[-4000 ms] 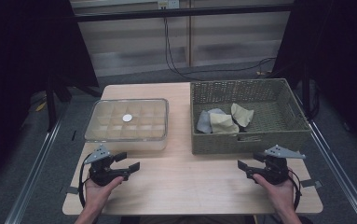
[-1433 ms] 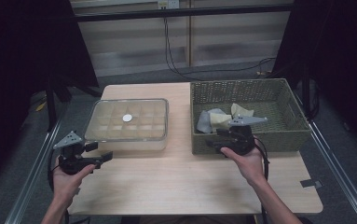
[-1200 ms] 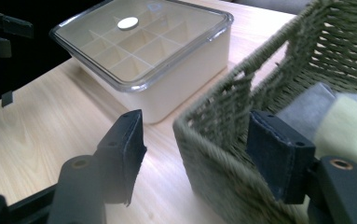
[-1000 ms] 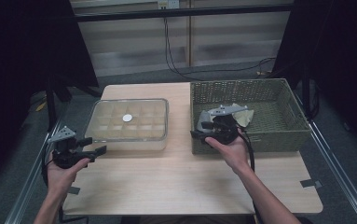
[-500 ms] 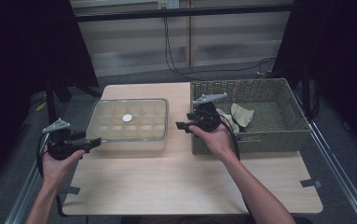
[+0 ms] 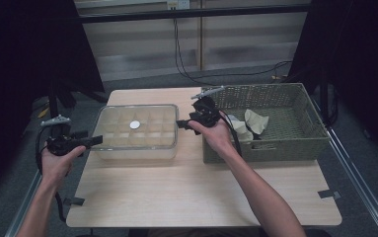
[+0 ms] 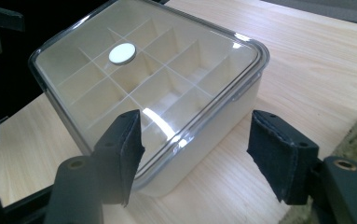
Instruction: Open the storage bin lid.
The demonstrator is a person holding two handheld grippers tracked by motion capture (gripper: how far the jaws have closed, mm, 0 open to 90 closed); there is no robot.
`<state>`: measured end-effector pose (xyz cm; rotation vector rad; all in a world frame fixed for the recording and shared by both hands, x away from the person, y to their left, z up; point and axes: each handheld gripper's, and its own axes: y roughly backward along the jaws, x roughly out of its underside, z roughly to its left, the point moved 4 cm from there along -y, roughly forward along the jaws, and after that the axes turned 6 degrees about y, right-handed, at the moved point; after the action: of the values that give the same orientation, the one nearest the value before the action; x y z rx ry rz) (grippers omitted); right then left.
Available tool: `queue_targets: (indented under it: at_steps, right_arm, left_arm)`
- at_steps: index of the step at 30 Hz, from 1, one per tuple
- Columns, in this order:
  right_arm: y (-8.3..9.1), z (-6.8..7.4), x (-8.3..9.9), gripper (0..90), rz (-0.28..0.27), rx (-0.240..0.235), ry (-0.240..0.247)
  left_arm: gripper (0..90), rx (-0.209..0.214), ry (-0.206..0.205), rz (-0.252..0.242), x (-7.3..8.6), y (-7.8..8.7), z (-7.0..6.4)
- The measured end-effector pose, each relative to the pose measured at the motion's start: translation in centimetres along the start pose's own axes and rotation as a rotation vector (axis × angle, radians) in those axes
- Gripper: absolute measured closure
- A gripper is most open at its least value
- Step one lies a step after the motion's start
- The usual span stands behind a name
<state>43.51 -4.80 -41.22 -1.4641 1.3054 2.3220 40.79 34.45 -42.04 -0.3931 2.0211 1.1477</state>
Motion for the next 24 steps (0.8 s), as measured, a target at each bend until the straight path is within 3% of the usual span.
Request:
queue_targets:
  at_steps: [5, 7, 15, 20, 24]
  right_arm:
    - [-1.2, -0.2, -0.9, 33.8, 0.031, -0.005, 0.001]
    - [-1.8, -0.6, -1.2, 32.9, 0.042, 0.014, -0.010]
    - [-3.7, -1.7, -2.0, 32.0, 0.065, 0.024, -0.050]
    - [-4.8, -2.1, -2.6, 28.9, 0.110, 0.031, -0.055]
    - [-5.7, -2.2, -3.0, 26.7, 0.133, 0.040, -0.054]
  left_arm:
    - [19.3, -0.025, -0.001, 0.018, -0.9, -0.7, 0.8]
    - [18.5, -0.039, -0.002, 0.023, -1.3, -1.0, 1.1]
    - [14.3, -0.054, 0.033, 0.054, -2.1, -1.9, 2.2]
    - [11.8, -0.053, 0.063, 0.075, -2.2, -2.3, 3.2]
    - [13.9, -0.045, 0.050, 0.082, -2.3, -2.5, 3.3]
